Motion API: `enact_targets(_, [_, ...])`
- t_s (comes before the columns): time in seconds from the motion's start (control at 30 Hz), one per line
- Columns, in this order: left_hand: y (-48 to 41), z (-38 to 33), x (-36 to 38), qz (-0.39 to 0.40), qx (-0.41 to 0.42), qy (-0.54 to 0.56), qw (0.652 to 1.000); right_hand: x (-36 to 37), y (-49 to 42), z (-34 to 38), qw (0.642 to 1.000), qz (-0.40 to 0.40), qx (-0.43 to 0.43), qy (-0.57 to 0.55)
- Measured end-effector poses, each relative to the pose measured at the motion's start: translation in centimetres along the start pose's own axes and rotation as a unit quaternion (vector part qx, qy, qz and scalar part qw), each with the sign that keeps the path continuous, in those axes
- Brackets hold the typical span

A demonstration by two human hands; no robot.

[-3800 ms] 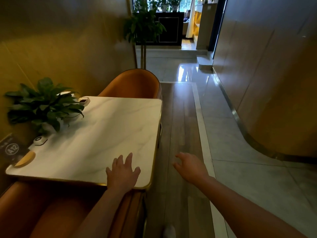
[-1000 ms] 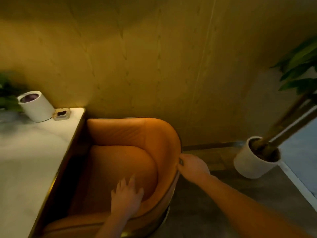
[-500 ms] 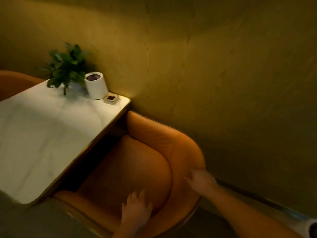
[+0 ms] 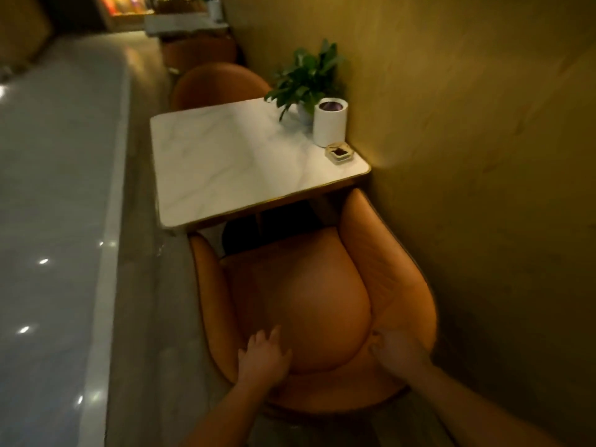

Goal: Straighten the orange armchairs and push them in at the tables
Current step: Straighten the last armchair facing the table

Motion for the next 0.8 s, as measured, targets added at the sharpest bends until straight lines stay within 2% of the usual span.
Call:
enact_targets(0.17, [3.3,-0.7,3.6,0.002,-0.038,0.020,0.999,1.6,1.0,-0.5,0.998,0.004,-0.057,0.007])
enact_targets(0.3, [5.0,-0.9,4.8,-0.030,-0.044,0.010,0.998,2.0,1.5,-0.7,0.996,-0.018,-0.083,0.039])
enact_targets(0.5, [4.7,-1.5,5.1,-0.041,-0.064,0.024,0.997,2.5,1.5,-1.5,0.995,-0.058,-0.069,0.040])
enact_targets(0.8, [4.7,-2.5,4.9,-0.048,-0.114,0.019,0.992,2.1,0.7,-2.0,0.997,-0.061,-0.031,0.020])
Point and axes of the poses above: each hand's wrist, its own y-axis away from the middle knuckle, its own x-axis out of the palm, z = x × y, the point moved 7 cm from there along -y, towards the middle knuckle, and after that the axes turned 6 degrees about -y, right-handed, at the moved point
